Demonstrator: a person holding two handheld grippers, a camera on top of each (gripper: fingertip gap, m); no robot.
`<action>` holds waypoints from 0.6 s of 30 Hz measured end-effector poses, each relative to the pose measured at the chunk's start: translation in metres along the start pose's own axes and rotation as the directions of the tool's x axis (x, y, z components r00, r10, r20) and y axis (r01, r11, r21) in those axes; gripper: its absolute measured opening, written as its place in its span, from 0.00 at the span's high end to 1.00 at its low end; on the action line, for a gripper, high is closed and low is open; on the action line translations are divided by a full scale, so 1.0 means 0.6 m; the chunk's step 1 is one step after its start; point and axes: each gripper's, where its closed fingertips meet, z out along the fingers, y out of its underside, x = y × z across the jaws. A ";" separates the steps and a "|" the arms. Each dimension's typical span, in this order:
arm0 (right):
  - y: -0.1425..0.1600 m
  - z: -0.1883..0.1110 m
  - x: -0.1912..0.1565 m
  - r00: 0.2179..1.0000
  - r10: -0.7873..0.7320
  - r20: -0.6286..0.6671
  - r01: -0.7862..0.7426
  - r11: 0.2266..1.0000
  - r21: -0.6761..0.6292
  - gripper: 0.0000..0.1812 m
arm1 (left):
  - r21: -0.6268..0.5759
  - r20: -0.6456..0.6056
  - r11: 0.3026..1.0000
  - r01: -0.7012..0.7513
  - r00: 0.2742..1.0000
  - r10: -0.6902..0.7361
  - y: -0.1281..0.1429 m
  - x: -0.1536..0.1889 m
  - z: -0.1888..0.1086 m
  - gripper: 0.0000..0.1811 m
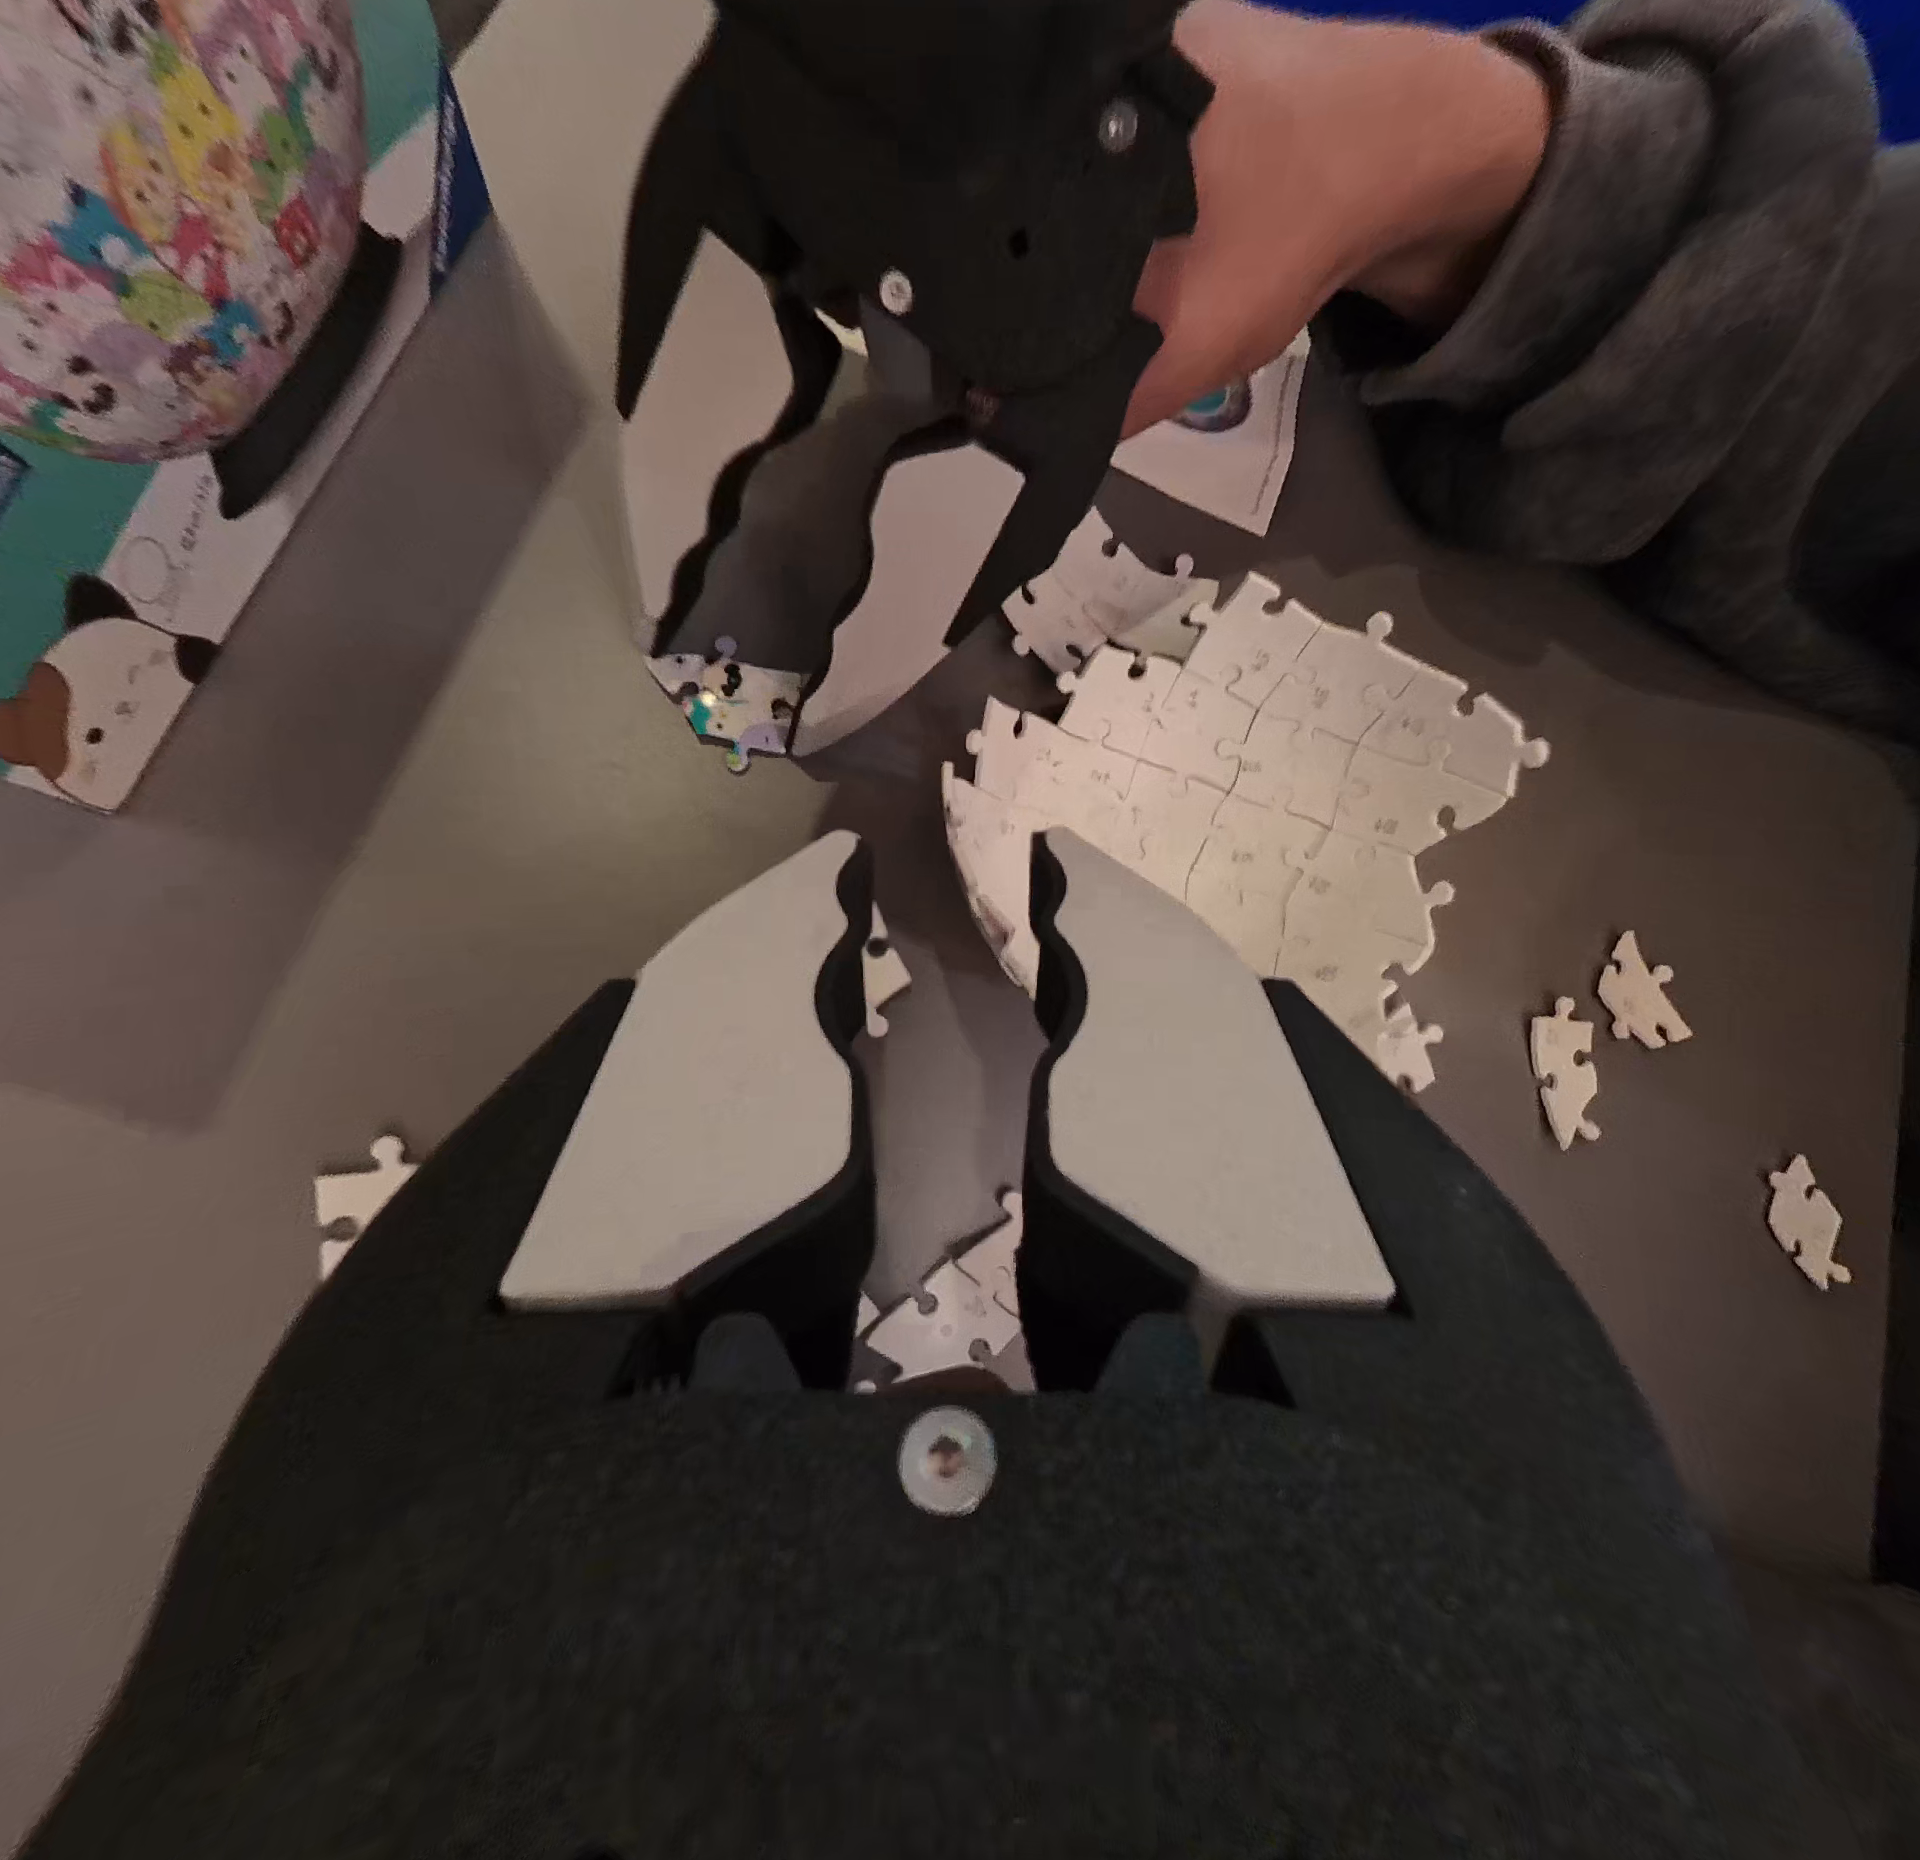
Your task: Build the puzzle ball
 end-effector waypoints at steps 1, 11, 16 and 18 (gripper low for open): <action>0.000 -0.001 0.000 1.000 -0.006 -0.005 0.006 1.000 0.009 0.78 | 0.022 0.015 1.000 0.001 1.000 -0.001 -0.007 -0.002 -0.005 0.85; -0.011 -0.105 0.021 0.995 0.065 -0.070 -0.052 0.983 0.173 1.00 | 0.219 0.079 0.969 0.110 0.988 -0.130 -0.038 0.013 -0.059 0.85; 0.009 -0.128 0.037 0.984 0.088 -0.154 -0.069 0.990 0.124 0.84 | 0.385 0.048 0.906 0.175 0.977 -0.209 -0.032 0.037 -0.091 0.85; -0.001 -0.094 0.043 0.980 0.103 -0.168 -0.085 0.990 0.114 0.72 | 0.374 0.030 0.904 0.208 0.971 -0.236 -0.017 0.047 -0.096 0.85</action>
